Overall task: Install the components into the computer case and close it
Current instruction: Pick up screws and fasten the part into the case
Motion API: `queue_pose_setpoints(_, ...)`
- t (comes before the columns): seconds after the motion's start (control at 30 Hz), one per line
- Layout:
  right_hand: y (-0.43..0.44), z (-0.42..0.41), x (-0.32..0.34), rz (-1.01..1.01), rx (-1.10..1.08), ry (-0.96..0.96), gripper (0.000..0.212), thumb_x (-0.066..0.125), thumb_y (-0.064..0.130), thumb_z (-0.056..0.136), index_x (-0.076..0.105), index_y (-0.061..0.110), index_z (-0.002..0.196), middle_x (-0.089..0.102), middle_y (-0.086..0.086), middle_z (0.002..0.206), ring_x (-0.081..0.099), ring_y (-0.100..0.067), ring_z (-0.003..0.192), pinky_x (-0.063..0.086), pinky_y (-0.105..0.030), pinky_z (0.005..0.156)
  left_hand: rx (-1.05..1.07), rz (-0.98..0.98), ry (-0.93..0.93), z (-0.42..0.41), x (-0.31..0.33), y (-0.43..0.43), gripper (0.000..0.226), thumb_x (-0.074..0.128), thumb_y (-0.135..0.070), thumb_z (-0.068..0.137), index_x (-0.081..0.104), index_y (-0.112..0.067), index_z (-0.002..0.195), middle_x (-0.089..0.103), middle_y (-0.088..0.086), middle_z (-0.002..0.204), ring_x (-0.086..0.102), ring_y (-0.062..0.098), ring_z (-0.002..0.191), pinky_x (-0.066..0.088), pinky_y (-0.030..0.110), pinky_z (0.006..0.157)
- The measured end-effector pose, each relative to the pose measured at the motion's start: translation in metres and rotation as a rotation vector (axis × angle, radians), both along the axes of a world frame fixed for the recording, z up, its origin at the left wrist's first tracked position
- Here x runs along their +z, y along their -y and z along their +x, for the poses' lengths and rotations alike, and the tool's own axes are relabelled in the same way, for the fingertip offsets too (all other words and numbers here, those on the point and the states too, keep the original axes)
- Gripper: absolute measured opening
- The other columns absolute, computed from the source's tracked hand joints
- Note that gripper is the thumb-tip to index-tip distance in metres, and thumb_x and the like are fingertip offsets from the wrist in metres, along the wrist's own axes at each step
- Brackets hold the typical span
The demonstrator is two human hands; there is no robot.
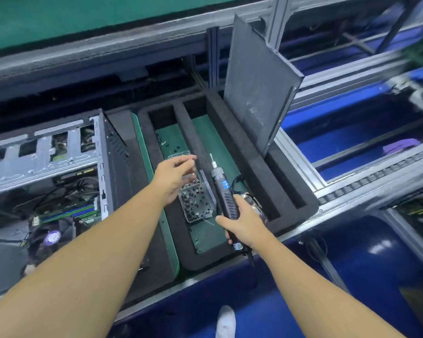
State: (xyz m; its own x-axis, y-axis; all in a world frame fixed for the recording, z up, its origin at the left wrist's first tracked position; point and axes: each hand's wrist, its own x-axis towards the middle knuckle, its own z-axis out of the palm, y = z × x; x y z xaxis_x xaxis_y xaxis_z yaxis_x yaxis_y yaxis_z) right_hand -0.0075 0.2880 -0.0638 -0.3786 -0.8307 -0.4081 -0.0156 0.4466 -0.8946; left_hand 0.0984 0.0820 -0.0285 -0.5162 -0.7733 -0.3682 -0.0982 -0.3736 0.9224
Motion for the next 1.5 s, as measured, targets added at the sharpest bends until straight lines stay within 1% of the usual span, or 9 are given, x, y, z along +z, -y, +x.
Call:
queue_pose_setpoints(0.1,-0.008,0.021,0.027,-0.048,0.047,-0.058,0.041,0.074,0.026,0.089,0.052,0.024,0.122,0.066,-0.005,0.084,0.062,-0.022,0.062,0.06,-0.049,0.064,0.02,0.076,-0.151,0.015,0.026,-0.01,0.015,0.054,-0.005,0.099,0.069,-0.006,0.1,0.067,0.002,0.078,0.064,0.012,0.073,0.057,0.025,0.071)
queue_pose_setpoints(0.2,-0.017,0.043,0.055,-0.068,0.078,-0.157,0.053,0.075,0.032,0.087,0.049,0.026,0.133,0.063,0.01,0.098,0.062,-0.015,0.078,0.058,-0.047,0.082,0.013,0.108,-0.22,0.039,0.049,-0.021,0.016,0.048,-0.009,0.102,0.062,-0.004,0.105,0.068,0.007,0.089,0.07,0.017,0.084,0.057,0.026,0.072)
queue_pose_setpoints(0.37,-0.039,0.087,0.095,-0.118,0.154,-0.29,0.044,0.074,0.031,0.085,0.05,0.036,0.122,0.063,0.017,0.077,0.059,0.001,0.056,0.051,-0.022,0.06,-0.091,0.025,-0.226,0.092,0.089,-0.043,0.019,0.045,-0.012,0.104,0.063,-0.011,0.103,0.069,0.002,0.091,0.071,0.009,0.076,0.056,0.021,0.066)
queue_pose_setpoints(0.6,-0.063,0.164,0.133,-0.108,0.266,-0.376,0.043,0.071,0.033,0.082,0.047,0.06,0.104,0.065,0.011,0.067,0.059,-0.014,0.047,0.051,-0.032,0.046,-0.128,-0.135,-0.168,0.185,0.123,-0.065,0.018,0.043,-0.006,0.104,0.061,-0.005,0.105,0.067,0.004,0.082,0.068,0.009,0.065,0.056,0.02,0.057)
queue_pose_setpoints(0.7,-0.067,0.198,0.145,-0.118,0.286,-0.387,0.038,0.072,0.034,0.079,0.051,0.052,0.105,0.062,0.007,0.068,0.061,-0.017,0.05,0.055,-0.042,0.05,-0.116,-0.164,-0.185,0.227,0.133,-0.071,0.019,0.041,-0.004,0.104,0.06,-0.006,0.099,0.067,0.004,0.079,0.068,0.009,0.063,0.058,0.021,0.057)
queue_pose_setpoints(0.8,-0.07,0.231,0.153,-0.154,0.309,-0.363,0.033,0.07,0.028,0.08,0.052,0.043,0.103,0.058,0.002,0.062,0.055,-0.02,0.045,0.051,-0.037,0.044,-0.081,-0.141,-0.229,0.267,0.141,-0.076,0.02,0.041,-0.002,0.104,0.059,-0.007,0.098,0.068,0.004,0.079,0.067,0.009,0.063,0.058,0.022,0.058)
queue_pose_setpoints(1.0,-0.075,0.28,0.164,-0.152,0.397,-0.345,0.037,0.07,0.025,0.083,0.053,0.047,0.107,0.061,0.001,0.061,0.057,-0.023,0.048,0.053,-0.036,0.048,-0.097,-0.155,-0.266,0.335,0.145,-0.085,0.02,0.043,0.002,0.102,0.062,-0.005,0.097,0.071,0.008,0.081,0.069,0.014,0.07,0.059,0.024,0.062)
queue_pose_setpoints(1.17,-0.073,0.302,0.17,-0.116,0.488,-0.338,0.032,0.069,0.028,0.085,0.051,0.052,0.095,0.063,0.001,0.057,0.057,-0.02,0.046,0.052,-0.033,0.048,-0.092,-0.285,-0.147,0.373,0.15,-0.086,0.023,0.046,0.006,0.099,0.065,-0.002,0.091,0.072,0.012,0.08,0.073,0.021,0.074,0.06,0.026,0.064)
queue_pose_setpoints(1.5,-0.07,0.323,0.177,-0.094,0.565,-0.298,0.031,0.071,0.029,0.084,0.051,0.042,0.104,0.061,0.004,0.06,0.059,-0.019,0.048,0.052,-0.033,0.048,-0.259,-0.496,0.081,0.418,0.165,-0.077,0.021,0.045,0.003,0.101,0.065,0.0,0.095,0.072,0.01,0.079,0.074,0.026,0.087,0.061,0.028,0.07)
